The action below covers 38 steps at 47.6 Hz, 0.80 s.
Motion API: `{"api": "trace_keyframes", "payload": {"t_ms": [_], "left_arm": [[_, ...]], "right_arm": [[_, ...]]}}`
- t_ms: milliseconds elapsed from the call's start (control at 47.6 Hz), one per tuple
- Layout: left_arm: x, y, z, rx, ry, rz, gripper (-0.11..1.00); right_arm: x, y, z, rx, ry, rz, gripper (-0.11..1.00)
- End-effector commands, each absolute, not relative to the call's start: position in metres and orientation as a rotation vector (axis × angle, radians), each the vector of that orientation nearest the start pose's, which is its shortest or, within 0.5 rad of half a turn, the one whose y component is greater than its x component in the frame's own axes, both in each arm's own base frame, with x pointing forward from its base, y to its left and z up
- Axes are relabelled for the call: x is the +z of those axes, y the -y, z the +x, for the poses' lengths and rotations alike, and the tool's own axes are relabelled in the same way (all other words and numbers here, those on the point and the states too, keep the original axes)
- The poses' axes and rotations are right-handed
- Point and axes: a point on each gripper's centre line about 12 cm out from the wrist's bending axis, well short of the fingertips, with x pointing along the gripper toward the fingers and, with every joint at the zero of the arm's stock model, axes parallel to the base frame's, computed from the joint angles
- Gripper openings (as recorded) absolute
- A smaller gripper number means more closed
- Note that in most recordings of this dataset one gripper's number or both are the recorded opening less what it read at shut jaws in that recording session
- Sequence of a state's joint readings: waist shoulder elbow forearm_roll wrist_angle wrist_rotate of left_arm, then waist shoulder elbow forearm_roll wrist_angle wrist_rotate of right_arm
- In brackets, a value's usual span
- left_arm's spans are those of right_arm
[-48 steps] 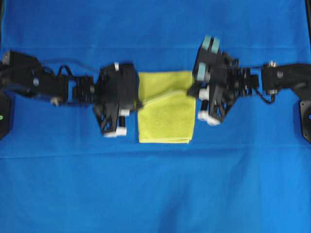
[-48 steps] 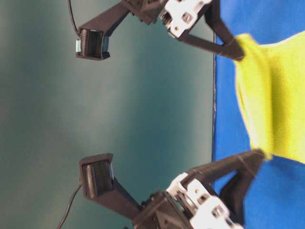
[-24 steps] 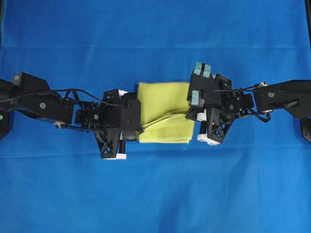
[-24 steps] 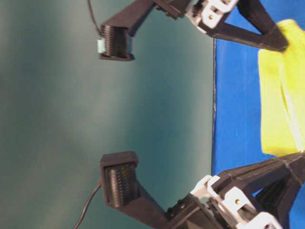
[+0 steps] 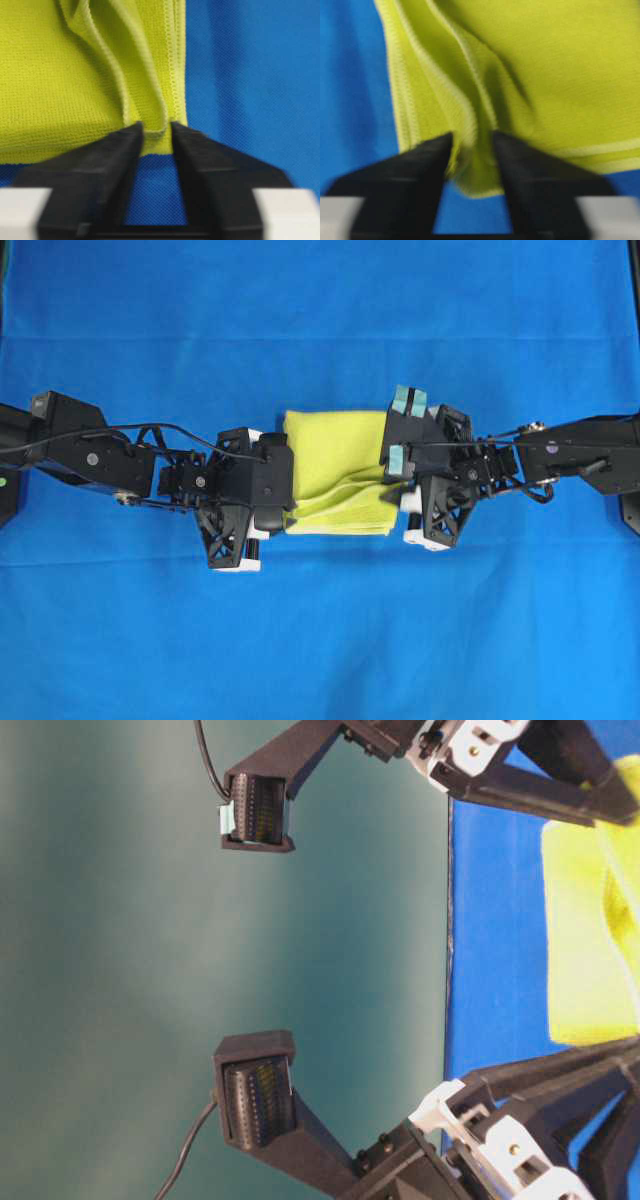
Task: Fold the yellow towel.
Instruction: 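Release the towel and pull both grippers outward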
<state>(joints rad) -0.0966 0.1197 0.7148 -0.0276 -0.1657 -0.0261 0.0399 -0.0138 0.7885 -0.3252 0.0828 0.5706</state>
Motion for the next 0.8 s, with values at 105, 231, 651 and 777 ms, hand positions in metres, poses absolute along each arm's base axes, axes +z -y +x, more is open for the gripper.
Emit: {"api": "trace_keyframes", "payload": {"t_ms": [105, 231, 651, 777], "left_arm": [[0.144, 0.039, 0.390, -0.077, -0.618, -0.015, 0.52], [0.159, 0.040, 0.384, -0.082, -0.614, -0.017, 0.51], [0.244, 0.046, 0.329, -0.128, -0.487, -0.005, 0.51], [0.265, 0.043, 0.303, -0.133, -0.409, 0.000, 0.51]], "right_arm": [[0.148, -0.023, 0.354, -0.058, -0.807, 0.193, 0.59], [0.169, -0.033, 0.352, -0.039, -0.779, 0.178, 0.52], [0.268, -0.027, 0.308, -0.052, -0.601, 0.141, 0.52], [0.286, -0.021, 0.286, -0.052, -0.528, 0.121, 0.52]]}}
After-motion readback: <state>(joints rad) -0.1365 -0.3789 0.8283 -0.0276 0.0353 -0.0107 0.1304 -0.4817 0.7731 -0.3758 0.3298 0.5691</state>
